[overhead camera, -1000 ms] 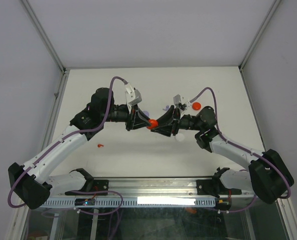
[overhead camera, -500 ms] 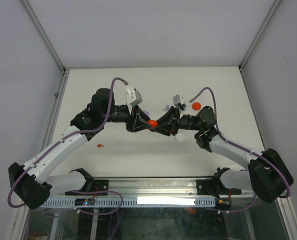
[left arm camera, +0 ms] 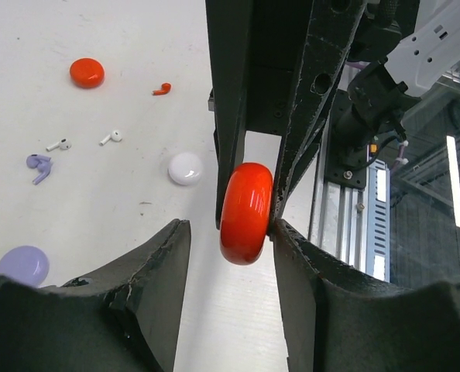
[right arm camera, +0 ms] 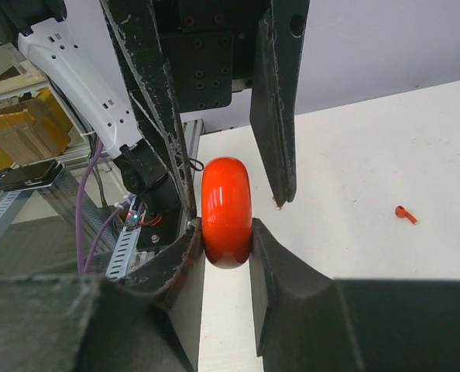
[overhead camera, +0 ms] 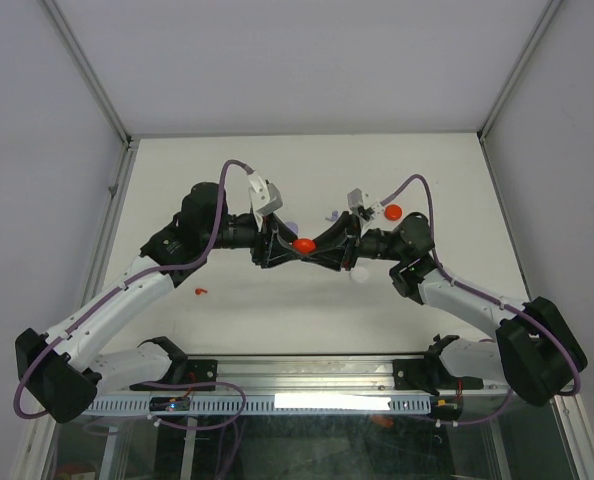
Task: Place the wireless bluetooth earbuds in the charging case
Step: Open the charging case.
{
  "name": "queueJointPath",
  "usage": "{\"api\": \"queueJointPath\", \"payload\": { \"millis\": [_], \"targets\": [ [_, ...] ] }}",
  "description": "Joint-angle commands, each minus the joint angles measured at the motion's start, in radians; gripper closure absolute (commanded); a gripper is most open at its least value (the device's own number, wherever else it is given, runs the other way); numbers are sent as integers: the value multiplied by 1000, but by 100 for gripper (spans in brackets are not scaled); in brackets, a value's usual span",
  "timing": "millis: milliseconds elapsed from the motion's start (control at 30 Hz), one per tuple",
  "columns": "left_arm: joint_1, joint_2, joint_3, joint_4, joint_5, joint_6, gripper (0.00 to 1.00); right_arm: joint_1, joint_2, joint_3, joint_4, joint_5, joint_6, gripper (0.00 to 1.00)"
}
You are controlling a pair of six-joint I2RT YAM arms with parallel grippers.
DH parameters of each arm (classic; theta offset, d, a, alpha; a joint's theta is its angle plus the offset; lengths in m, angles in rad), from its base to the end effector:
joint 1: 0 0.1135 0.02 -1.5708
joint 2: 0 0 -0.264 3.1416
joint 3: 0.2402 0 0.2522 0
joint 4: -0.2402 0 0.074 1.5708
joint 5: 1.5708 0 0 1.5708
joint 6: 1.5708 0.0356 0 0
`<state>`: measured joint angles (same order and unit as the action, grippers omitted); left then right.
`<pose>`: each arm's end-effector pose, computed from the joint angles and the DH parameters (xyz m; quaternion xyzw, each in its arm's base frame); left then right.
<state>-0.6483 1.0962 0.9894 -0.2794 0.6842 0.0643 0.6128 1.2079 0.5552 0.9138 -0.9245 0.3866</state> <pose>0.1804 -0.1649 0.3436 0.4481 0.6672 -0.4179 0.4235 0.1878 0.1668 0.2838 -0.4130 0.5017 0.5786 0.4930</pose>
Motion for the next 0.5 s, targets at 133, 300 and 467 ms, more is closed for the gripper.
{"api": "queueJointPath", "payload": {
  "millis": [133, 300, 467],
  "targets": [
    [-5, -31, 2, 100, -63, -42, 57, 6, -24, -16, 101, -33, -35, 100],
    [-2, -30, 4, 105, -63, -57, 58, 7, -33, -35, 103, -37, -78, 100],
    [4, -26, 2, 105, -86, -64, 59, 9, -43, -39, 107, -47, -89, 100]
  ]
}}
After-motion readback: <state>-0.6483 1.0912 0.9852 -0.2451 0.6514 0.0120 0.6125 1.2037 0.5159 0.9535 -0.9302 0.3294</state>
